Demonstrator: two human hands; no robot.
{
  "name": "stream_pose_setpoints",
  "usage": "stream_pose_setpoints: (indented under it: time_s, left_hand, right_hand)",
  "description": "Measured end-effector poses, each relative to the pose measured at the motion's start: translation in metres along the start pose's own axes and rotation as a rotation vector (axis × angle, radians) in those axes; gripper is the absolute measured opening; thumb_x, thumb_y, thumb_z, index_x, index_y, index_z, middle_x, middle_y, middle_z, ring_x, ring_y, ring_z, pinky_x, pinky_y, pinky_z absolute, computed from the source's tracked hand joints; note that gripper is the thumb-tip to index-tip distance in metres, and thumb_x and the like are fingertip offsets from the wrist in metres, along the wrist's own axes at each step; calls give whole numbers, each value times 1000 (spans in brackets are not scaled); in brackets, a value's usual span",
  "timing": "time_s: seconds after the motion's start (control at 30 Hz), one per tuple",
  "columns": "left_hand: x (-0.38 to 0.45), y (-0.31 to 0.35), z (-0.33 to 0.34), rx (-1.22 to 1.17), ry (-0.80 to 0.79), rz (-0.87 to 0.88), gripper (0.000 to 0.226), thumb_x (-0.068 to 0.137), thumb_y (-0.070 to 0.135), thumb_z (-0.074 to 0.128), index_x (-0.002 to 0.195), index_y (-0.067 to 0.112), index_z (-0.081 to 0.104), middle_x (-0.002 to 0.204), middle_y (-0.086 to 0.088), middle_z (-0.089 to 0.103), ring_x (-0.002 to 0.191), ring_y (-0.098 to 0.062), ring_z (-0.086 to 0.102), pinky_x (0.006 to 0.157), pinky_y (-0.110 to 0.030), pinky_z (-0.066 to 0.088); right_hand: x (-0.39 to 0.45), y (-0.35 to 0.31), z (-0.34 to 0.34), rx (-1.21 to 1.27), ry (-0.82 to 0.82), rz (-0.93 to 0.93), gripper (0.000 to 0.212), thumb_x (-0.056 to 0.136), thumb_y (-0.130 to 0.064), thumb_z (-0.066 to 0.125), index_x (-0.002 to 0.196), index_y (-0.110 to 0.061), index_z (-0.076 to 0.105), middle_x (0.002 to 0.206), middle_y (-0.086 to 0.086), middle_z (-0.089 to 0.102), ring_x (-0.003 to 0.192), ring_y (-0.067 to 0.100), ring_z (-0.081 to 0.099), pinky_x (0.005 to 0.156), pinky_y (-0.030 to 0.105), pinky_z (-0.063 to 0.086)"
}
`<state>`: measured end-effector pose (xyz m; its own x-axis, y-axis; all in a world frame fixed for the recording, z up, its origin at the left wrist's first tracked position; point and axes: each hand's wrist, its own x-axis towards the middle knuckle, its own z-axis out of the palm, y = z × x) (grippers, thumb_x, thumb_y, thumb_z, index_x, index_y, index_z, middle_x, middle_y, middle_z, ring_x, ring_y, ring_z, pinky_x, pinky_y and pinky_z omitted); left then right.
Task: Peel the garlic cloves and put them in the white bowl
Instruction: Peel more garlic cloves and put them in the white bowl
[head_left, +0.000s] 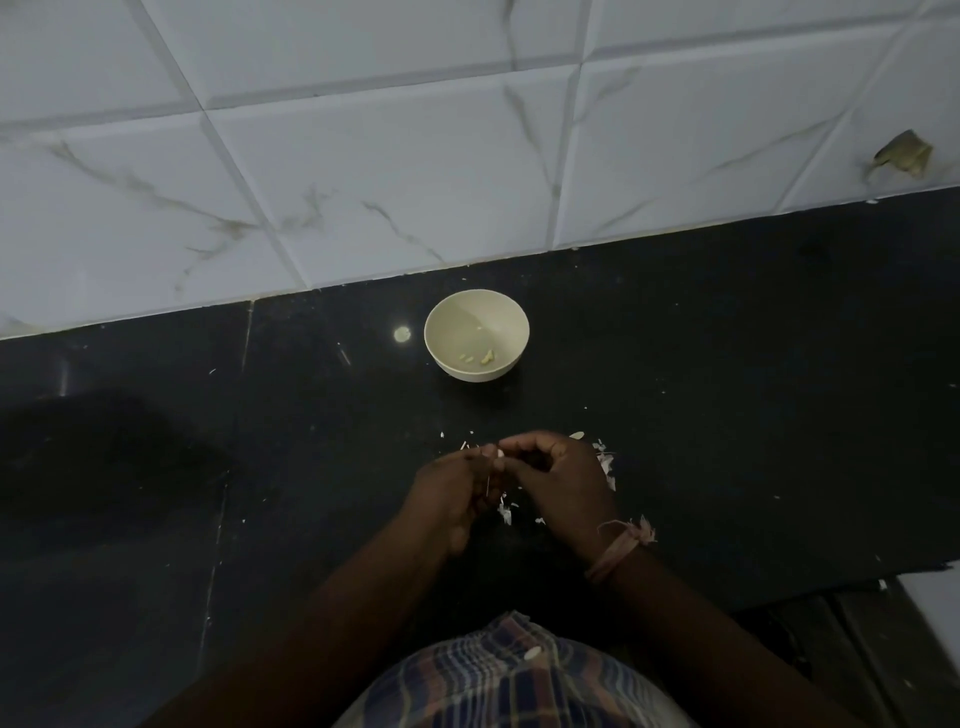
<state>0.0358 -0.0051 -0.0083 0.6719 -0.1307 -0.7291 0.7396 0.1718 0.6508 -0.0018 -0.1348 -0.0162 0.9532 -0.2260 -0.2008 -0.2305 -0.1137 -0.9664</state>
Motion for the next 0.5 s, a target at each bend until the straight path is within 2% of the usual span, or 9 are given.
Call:
stream_pose_setpoints:
  time_s: [0.07,0.13,0.23,0.3,0.37,0.5]
  left_hand:
    - [-4,1,4,-53,-15,16,15,98,0,56,102,-4,69,71,-10,72,54,-13,68,49,-23,53]
    - [-7,3,7,-77,-20,18,15,99,1,55,96,-3,69,66,-8,71,52,-12,67,48,-22,52]
    - [-7,9,7,-69,-21,0,20,101,3,53,87,1,67,61,-4,69,48,-10,66,46,-20,52]
    - [-5,14,6,-38,-63,-41,22,103,6,51,87,4,65,60,-1,70,47,-8,66,46,-19,51]
    - [-4,17,5,-12,-96,-80,22,104,8,52,87,6,65,61,1,71,48,-6,65,48,-18,52]
    - [-1,15,5,-41,-128,-89,18,104,12,54,91,7,67,66,1,72,53,-5,66,52,-17,52]
  right_hand:
    - [1,0,2,-8,20,-5,12,84,-8,79,94,-13,80,86,-4,78,81,6,73,74,18,56]
    - [3,-1,3,-77,35,-31,10,86,-8,77,94,-14,79,85,-6,77,81,3,71,73,14,54]
    - [4,0,3,-264,48,-163,9,89,-12,74,94,-20,77,88,-11,73,84,0,68,75,11,50]
    - [5,0,-1,-283,27,-223,10,88,-11,74,93,-19,77,90,-12,72,86,1,67,78,14,51]
    - [8,-1,-5,-173,5,-182,11,86,-3,74,92,-12,78,87,-5,75,84,4,70,78,18,54]
    - [14,-3,-4,172,-1,31,13,85,7,72,92,-3,78,85,8,78,77,13,72,76,26,58]
